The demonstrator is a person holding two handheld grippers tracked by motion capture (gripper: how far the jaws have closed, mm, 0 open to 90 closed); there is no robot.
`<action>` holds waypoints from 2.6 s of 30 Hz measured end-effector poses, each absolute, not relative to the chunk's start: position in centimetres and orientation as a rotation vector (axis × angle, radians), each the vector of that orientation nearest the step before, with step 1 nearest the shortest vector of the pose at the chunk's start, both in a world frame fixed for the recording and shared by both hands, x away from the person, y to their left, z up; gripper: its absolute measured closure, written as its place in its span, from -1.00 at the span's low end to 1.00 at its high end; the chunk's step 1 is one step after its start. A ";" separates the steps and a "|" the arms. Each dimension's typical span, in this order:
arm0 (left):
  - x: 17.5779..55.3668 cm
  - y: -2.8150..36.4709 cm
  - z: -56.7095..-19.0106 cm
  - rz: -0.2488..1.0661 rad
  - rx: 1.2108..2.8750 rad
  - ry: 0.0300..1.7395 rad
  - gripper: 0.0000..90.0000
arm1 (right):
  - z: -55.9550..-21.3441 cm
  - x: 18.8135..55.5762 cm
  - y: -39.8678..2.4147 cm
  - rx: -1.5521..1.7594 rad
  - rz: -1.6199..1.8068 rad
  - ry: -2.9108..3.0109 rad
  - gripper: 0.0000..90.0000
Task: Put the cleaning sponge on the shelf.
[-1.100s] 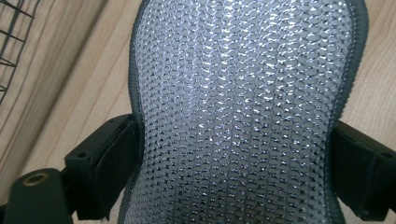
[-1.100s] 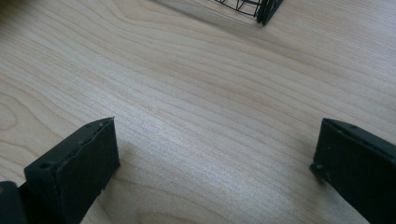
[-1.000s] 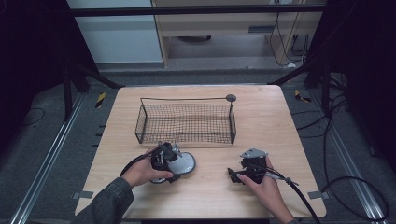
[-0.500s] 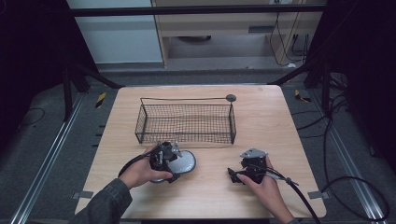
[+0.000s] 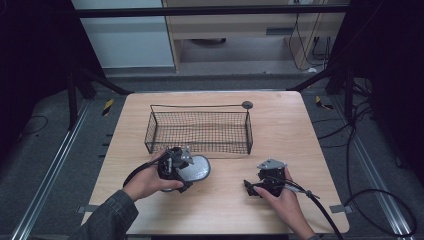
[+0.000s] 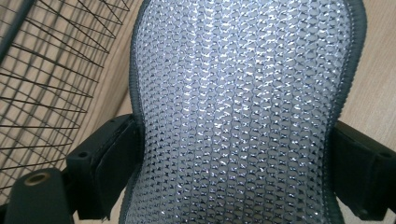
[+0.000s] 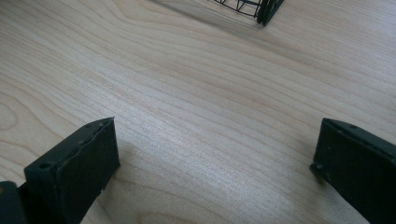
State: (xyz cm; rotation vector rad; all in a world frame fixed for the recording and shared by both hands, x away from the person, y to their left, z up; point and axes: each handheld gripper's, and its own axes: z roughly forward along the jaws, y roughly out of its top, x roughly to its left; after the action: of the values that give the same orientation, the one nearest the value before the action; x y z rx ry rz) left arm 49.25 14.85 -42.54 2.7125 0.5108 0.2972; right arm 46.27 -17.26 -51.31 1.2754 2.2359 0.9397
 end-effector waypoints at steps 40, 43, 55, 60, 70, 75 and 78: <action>50.3 16.6 -37.5 0.426 2.689 0.526 -0.78 | -51.3 46.2 -17.2 1.287 0.947 2.237 -0.99; 50.6 16.7 -36.6 0.453 2.683 0.525 -0.78 | -51.3 46.2 -17.2 1.282 0.945 2.237 -0.99; 52.7 17.4 -33.7 0.560 2.675 0.514 -0.78 | -51.3 46.2 -17.2 1.284 0.945 2.236 -0.99; 54.0 17.9 -33.0 0.593 2.678 0.512 -0.77 | -51.3 46.2 -17.2 1.285 0.947 2.235 -0.99; 55.8 18.2 -32.8 0.676 2.688 0.497 -0.77 | -51.3 46.2 -17.2 1.285 0.947 2.234 -0.99; 56.9 18.4 -33.0 0.699 2.694 0.505 -0.77 | -51.3 46.2 -17.2 1.284 0.947 2.235 -0.99; 57.5 18.2 -33.0 0.705 2.695 0.486 -0.77 | -51.3 46.2 -17.2 1.283 0.947 2.235 -0.99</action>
State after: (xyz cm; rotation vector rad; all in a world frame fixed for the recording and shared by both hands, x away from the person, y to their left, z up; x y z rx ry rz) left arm 57.51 18.23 -32.99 2.6949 0.4862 0.7053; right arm 46.25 -17.22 -51.30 1.2835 2.2352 0.9469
